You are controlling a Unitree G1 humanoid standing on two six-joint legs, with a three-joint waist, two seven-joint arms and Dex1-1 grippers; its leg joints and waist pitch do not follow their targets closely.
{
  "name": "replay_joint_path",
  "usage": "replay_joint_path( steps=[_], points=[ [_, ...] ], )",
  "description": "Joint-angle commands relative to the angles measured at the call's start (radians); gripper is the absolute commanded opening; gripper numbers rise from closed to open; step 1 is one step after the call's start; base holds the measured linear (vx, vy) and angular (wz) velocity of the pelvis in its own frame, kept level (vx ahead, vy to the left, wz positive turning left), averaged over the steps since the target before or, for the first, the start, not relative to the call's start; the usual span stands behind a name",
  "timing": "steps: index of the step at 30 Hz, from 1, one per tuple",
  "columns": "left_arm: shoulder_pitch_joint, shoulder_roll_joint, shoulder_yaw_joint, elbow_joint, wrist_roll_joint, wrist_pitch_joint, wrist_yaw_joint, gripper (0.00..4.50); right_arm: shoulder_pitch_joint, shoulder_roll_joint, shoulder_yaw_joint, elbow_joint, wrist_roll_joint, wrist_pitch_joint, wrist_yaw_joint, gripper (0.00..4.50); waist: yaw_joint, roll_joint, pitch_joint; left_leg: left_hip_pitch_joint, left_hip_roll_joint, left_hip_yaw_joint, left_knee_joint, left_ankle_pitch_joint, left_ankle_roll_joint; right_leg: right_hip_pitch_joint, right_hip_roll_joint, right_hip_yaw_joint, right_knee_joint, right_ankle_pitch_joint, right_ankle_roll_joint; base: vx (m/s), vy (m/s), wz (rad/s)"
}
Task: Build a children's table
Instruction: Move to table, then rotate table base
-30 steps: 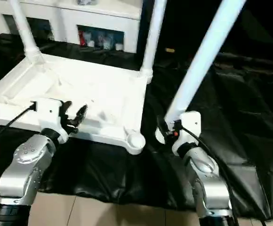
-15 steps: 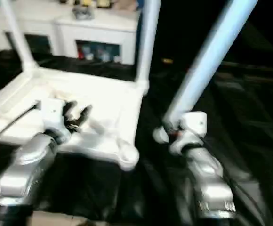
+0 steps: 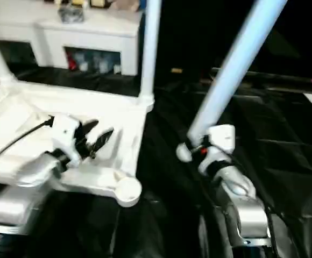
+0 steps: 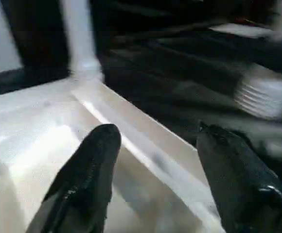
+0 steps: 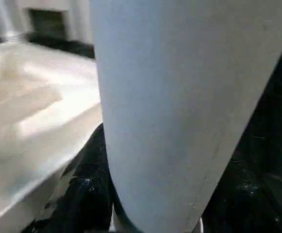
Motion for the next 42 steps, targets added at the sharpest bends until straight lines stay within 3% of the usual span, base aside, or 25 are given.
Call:
replay_joint_path(
  steps=[1,2,3,4,5,7,8,9,12,13,14,15,16,17,18,19,21,23,25,26,30,32,38,42],
  points=[
    [-0.023,0.012,-0.03,0.009,-0.019,-0.007,-0.084,3.25,-0.01,-0.016,-0.015,-0.024,0.021,-0.001,0.031,1.91,0.001,0.019,-0.038,0.027,0.088,-0.006,-0.095,-0.211,0.023,0.033,-0.105,0.052,-0.078,-0.078,-0.22,0.0,0.0,0.0],
    [-0.036,0.036,-0.045,0.023,-0.026,-0.006,-0.135,3.35,-0.014,-0.027,-0.017,-0.02,0.031,0.001,0.053,1.91,-0.001,0.017,-0.032,0.024,0.089,0.0,-0.099,-0.254,0.015,0.034,-0.108,0.053,-0.084,-0.151,-0.219,0.0,0.0,0.0],
    [-0.056,0.065,-0.066,0.045,-0.029,-0.001,-0.198,3.35,-0.018,-0.045,-0.015,-0.016,0.038,0.002,0.082,1.91,0.005,0.019,-0.021,0.038,0.085,0.009,-0.101,-0.368,-0.011,0.021,-0.116,0.056,-0.111,-0.391,-0.17,-0.052,0.015,0.09],
    [-0.078,0.094,-0.09,0.071,-0.026,-0.008,-0.263,3.52,-0.021,-0.063,-0.012,-0.014,0.048,0.009,0.118,1.91,0.009,0.024,-0.023,0.041,0.086,0.007,-0.101,-0.38,-0.019,0.022,-0.12,0.057,-0.111,-0.433,-0.156,0.0,0.0,0.0],
    [-0.1,0.12,-0.114,0.098,-0.026,-0.008,-0.332,3.58,-0.022,-0.081,-0.006,-0.012,0.053,0.012,0.149,1.91,0.012,0.019,-0.026,0.038,0.087,0.012,-0.104,-0.358,-0.018,0.024,-0.124,0.059,-0.117,-0.464,-0.13,-0.057,0.012,0.07],
    [-0.123,0.147,-0.138,0.128,-0.022,-0.019,-0.401,3.58,-0.023,-0.1,0.001,-0.009,0.057,0.014,0.179,1.91,0.015,0.023,-0.026,0.028,0.089,0.015,-0.11,-0.3,-0.012,0.028,-0.125,0.058,-0.114,-0.428,-0.126,0.0,0.0,0.0],
    [-0.151,0.168,-0.162,0.177,0.001,-0.061,-0.465,3.1,-0.022,-0.117,0.007,-0.004,0.062,0.017,0.205,1.91,0.018,0.028,-0.028,0.029,0.091,0.015,-0.111,-0.293,-0.013,0.028,-0.128,0.058,-0.113,-0.42,-0.125,0.0,0.0,0.0],
    [-0.173,0.18,-0.182,0.216,0.028,-0.097,-0.497,3.1,-0.021,-0.125,0.007,0.001,0.065,0.02,0.218,1.91,0.019,0.026,-0.028,0.028,0.091,0.017,-0.111,-0.284,-0.008,0.027,-0.126,0.058,-0.115,-0.404,-0.124,0.0,0.0,0.0],
    [-0.203,0.194,-0.211,0.276,0.074,-0.159,-0.537,3.16,-0.019,-0.133,0.006,0.003,0.071,0.022,0.234,1.9,0.025,0.032,-0.032,0.024,0.093,0.018,-0.112,-0.265,-0.009,0.031,-0.128,0.057,-0.105,-0.332,-0.147,0.0,0.0,0.0],
    [-0.216,0.199,-0.223,0.302,0.089,-0.179,-0.552,2.92,-0.017,-0.135,0.006,0.0,0.073,0.022,0.238,1.89,0.025,0.036,-0.036,0.028,0.096,0.02,-0.11,-0.264,-0.013,0.029,-0.13,0.057,-0.103,-0.302,-0.158,0.0,0.0,0.0],
    [-0.23,0.204,-0.235,0.329,0.104,-0.201,-0.568,2.74,-0.015,-0.136,0.005,-0.001,0.071,0.021,0.235,1.89,0.026,0.034,-0.037,0.025,0.097,0.02,-0.109,-0.254,-0.013,0.032,-0.132,0.057,-0.099,-0.28,-0.166,0.0,0.0,0.0],
    [-0.238,0.208,-0.242,0.346,0.112,-0.217,-0.574,2.7,-0.014,-0.137,0.004,-0.001,0.07,0.02,0.233,1.89,0.027,0.033,-0.038,0.023,0.097,0.021,-0.109,-0.237,-0.01,0.034,-0.131,0.056,-0.095,-0.253,-0.176,0.0,0.0,0.0],
    [-0.254,0.213,-0.255,0.377,0.128,-0.245,-0.581,2.77,-0.01,-0.138,0.001,-0.003,0.07,0.02,0.23,1.89,0.028,0.04,-0.039,0.022,0.094,0.022,-0.107,-0.224,-0.004,0.034,-0.13,0.056,-0.096,-0.235,-0.181,0.0,0.0,0.0],
    [-0.277,0.214,-0.264,0.426,0.147,-0.287,-0.588,2.65,0.0,-0.138,-0.001,-0.01,0.075,0.019,0.236,1.89,0.028,0.038,-0.042,0.021,0.097,0.022,-0.106,-0.199,-0.002,0.037,-0.131,0.055,-0.089,-0.187,-0.193,0.0,0.0,0.0],
    [-0.278,0.214,-0.264,0.428,0.148,-0.289,-0.588,2.65,0.0,-0.138,-0.001,-0.011,0.075,0.019,0.237,1.89,0.029,0.044,-0.042,0.019,0.095,0.022,-0.104,-0.188,0.002,0.037,-0.131,0.055,-0.089,-0.169,-0.197,0.0,0.0,0.0],
    [-0.286,0.212,-0.266,0.447,0.154,-0.305,-0.59,2.35,0.004,-0.139,-0.001,-0.014,0.077,0.019,0.241,1.89,0.028,0.041,-0.045,0.019,0.095,0.024,-0.102,-0.168,0.006,0.039,-0.13,0.053,-0.084,-0.123,-0.21,0.0,0.0,0.0],
    [-0.305,0.207,-0.272,0.494,0.167,-0.341,-0.607,2.37,0.018,-0.14,-0.002,-0.022,0.084,0.018,0.251,1.89,0.029,0.047,-0.047,0.013,0.095,0.024,-0.099,-0.131,0.017,0.045,-0.131,0.051,-0.077,-0.049,-0.229,0.0,0.0,0.0],
    [-0.319,0.199,-0.276,0.534,0.169,-0.357,-0.634,2.16,0.031,-0.137,-0.003,-0.026,0.085,0.014,0.258,1.89,0.029,0.046,-0.049,0.014,0.097,0.026,-0.098,-0.115,0.03,0.046,-0.131,0.05,-0.072,-0.003,-0.241,0.0,0.0,0.0],
    [-0.325,0.196,-0.278,0.546,0.171,-0.363,-0.643,1.88,0.032,-0.135,-0.002,-0.026,0.085,0.014,0.255,1.89,0.029,0.049,-0.049,0.014,0.098,0.026,-0.097,-0.126,0.031,0.047,-0.134,0.05,-0.073,-0.018,-0.249,0.0,0.0,0.0],
    [-0.327,0.196,-0.28,0.55,0.17,-0.363,-0.652,1.87,0.034,-0.133,-0.001,-0.029,0.086,0.013,0.253,1.89,0.029,0.056,-0.047,0.014,0.098,0.026,-0.098,-0.138,0.028,0.046,-0.135,0.051,-0.076,-0.043,-0.251,0.0,0.0,0.0],
    [-0.331,0.19,-0.289,0.568,0.167,-0.368,-0.676,1.44,0.04,-0.13,0.001,-0.035,0.085,0.012,0.245,1.89,0.028,0.055,-0.04,0.019,0.101,0.028,-0.104,-0.205,0.008,0.042,-0.137,0.053,-0.089,-0.171,-0.237,0.0,0.0,0.0],
    [-0.329,0.186,-0.291,0.574,0.169,-0.379,-0.681,1.29,0.05,-0.129,0.0,-0.044,0.084,0.01,0.243,1.89,0.028,0.057,-0.038,0.02,0.102,0.03,-0.104,-0.214,0.004,0.04,-0.136,0.055,-0.092,-0.191,-0.229,0.0,0.0,0.0],
    [-0.335,0.17,-0.298,0.621,0.197,-0.417,-0.695,0.86,0.071,-0.128,0.0,-0.066,0.076,0.009,0.232,1.89,0.028,0.064,-0.04,0.019,0.104,0.03,-0.106,-0.207,0.003,0.039,-0.136,0.054,-0.09,-0.185,-0.22,0.0,0.0,0.0],
    [-0.336,0.171,-0.298,0.626,0.202,-0.411,-0.696,0.59,0.076,-0.124,0.007,-0.074,0.071,0.009,0.225,1.89,0.028,0.062,-0.04,0.018,0.104,0.031,-0.106,-0.207,0.004,0.039,-0.136,0.055,-0.091,-0.179,-0.225,0.0,0.0,0.0]
  ],
)
